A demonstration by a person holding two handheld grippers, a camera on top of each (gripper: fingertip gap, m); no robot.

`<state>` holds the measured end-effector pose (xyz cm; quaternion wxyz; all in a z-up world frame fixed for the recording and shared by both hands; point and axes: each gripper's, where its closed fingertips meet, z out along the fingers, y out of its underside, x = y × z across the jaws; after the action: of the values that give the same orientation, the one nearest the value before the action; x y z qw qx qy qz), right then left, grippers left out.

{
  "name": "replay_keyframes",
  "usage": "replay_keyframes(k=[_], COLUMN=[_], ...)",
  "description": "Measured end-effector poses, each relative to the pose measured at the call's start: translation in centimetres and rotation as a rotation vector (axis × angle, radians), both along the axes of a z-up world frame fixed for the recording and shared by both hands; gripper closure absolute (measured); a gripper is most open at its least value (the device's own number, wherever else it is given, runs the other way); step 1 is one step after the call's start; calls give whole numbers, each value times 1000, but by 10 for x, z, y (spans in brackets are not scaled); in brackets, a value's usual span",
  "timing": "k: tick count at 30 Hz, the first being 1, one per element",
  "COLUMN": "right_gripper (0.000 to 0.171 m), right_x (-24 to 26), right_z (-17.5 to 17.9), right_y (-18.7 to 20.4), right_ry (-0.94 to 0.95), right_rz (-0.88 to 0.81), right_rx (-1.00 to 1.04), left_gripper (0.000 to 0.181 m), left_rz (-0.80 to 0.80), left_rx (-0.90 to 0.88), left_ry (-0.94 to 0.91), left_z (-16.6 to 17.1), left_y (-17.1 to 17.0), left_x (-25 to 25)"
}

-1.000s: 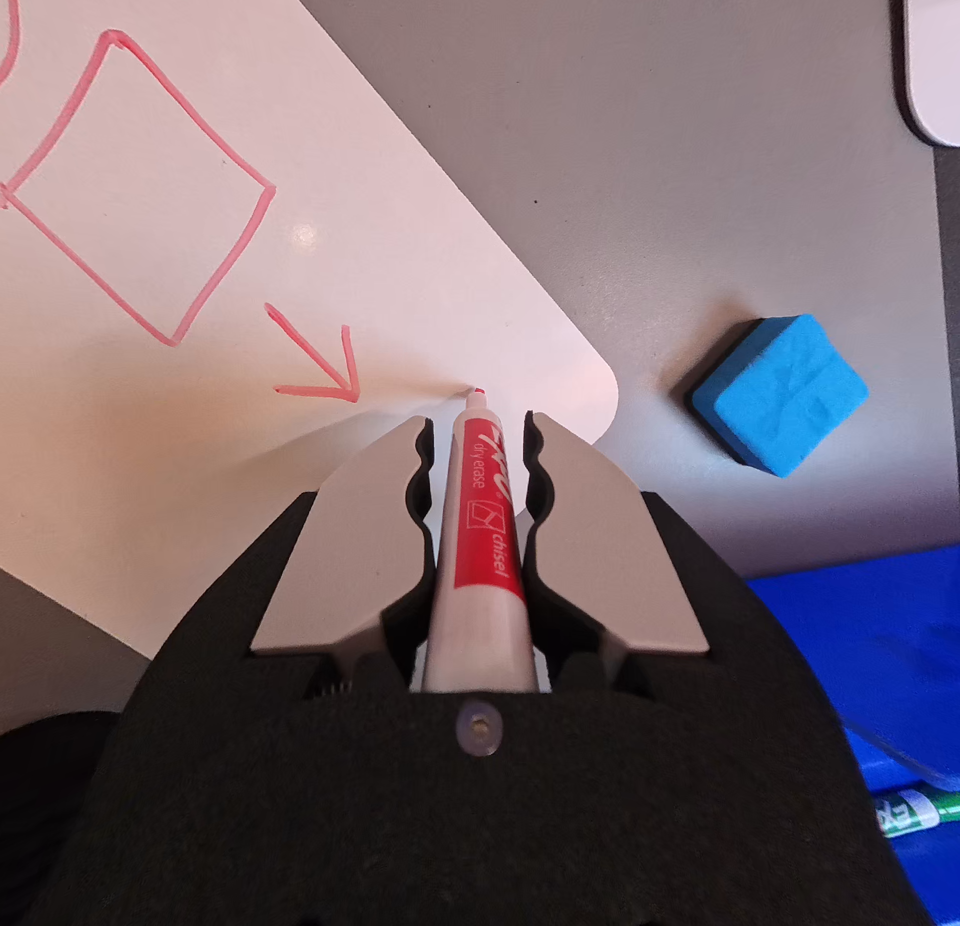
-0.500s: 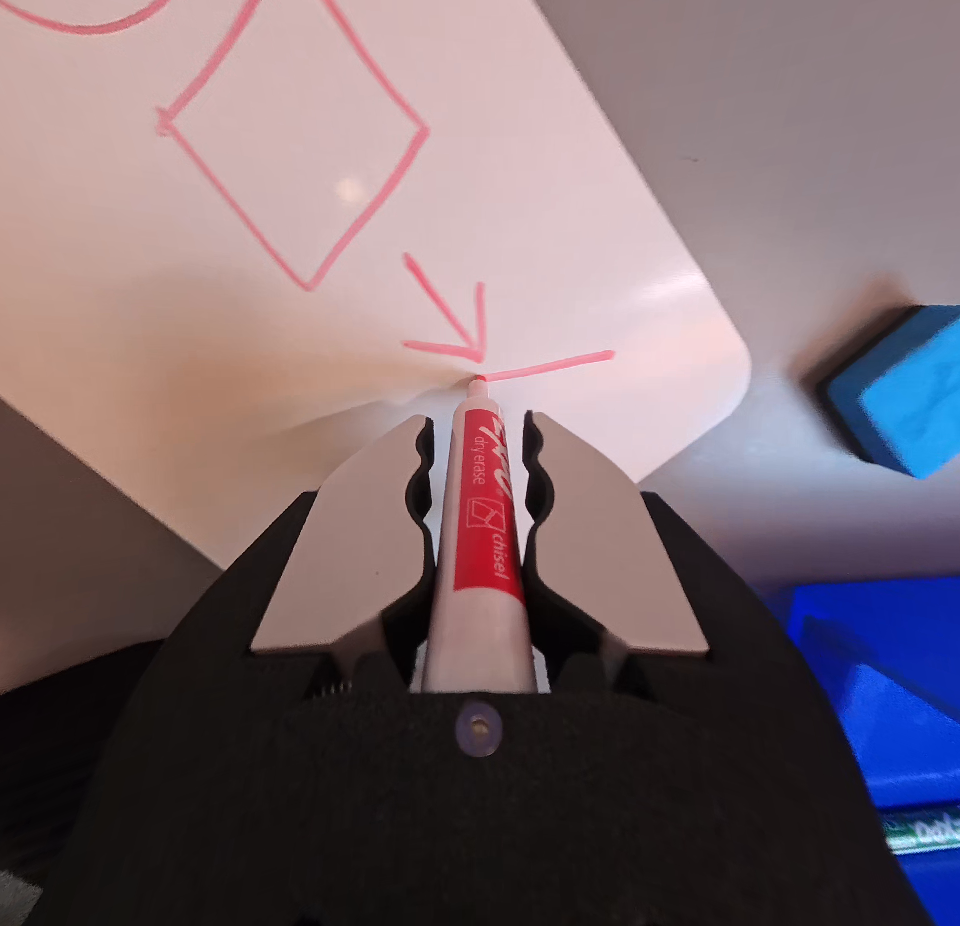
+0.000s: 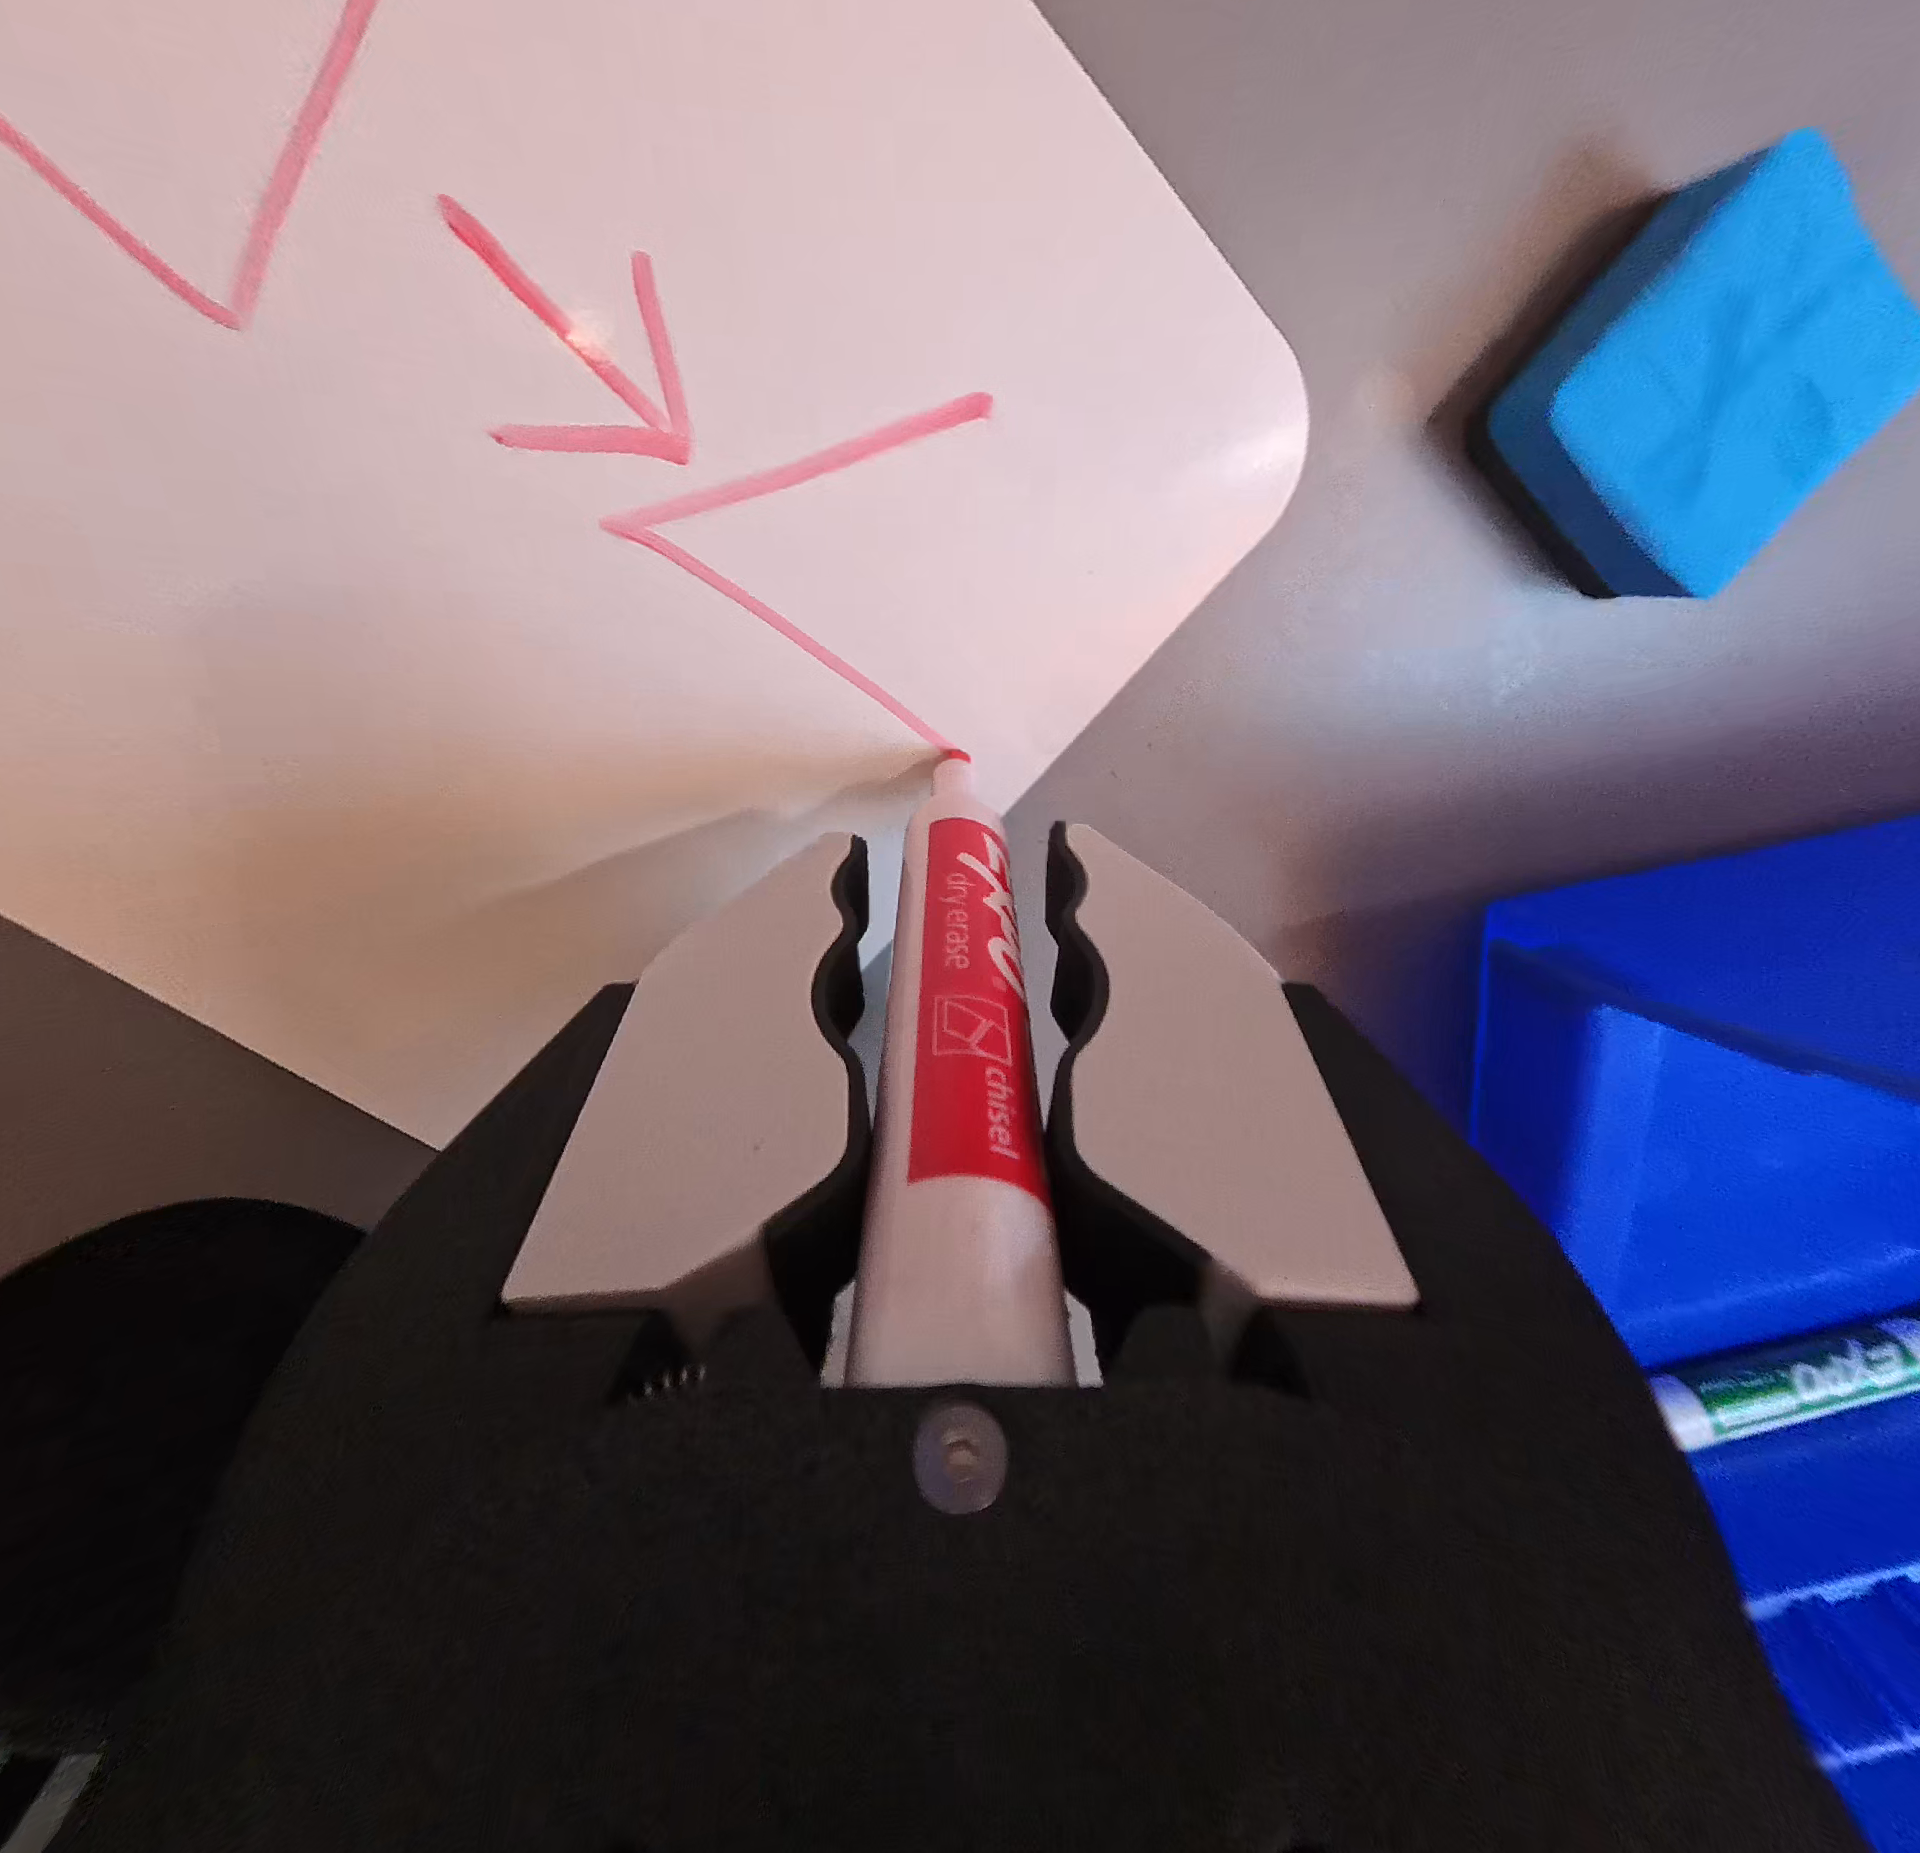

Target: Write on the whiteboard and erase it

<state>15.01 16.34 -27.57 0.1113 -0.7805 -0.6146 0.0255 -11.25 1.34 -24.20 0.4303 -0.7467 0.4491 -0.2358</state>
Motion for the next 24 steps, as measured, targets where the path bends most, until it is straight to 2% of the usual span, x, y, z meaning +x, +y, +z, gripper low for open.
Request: replay_keyframes(k=[4, 12, 16, 19, 24], right_gripper=[138, 137, 137, 137, 137], right_x=[-3, -52, -56, -54, -81], right_z=[0, -1, 7, 32, 87], right_y=[6, 23, 23, 19, -30], right_ry=[19, 86, 151, 318, 839], right_rz=[-4, 49, 37, -20, -45], right_rx=[12, 38, 40, 64, -19], left_gripper=[162, 162, 162, 162, 162], left_rz=[-1, -1, 2, 1, -46], left_rx=[-2, 2, 4, 7, 105], left_ry=[1, -2, -4, -12, -86], left_z=[0, 1, 2, 3, 22], left_y=[0, 0, 0, 0, -5], left_x=[0, 0, -1, 0, 10])
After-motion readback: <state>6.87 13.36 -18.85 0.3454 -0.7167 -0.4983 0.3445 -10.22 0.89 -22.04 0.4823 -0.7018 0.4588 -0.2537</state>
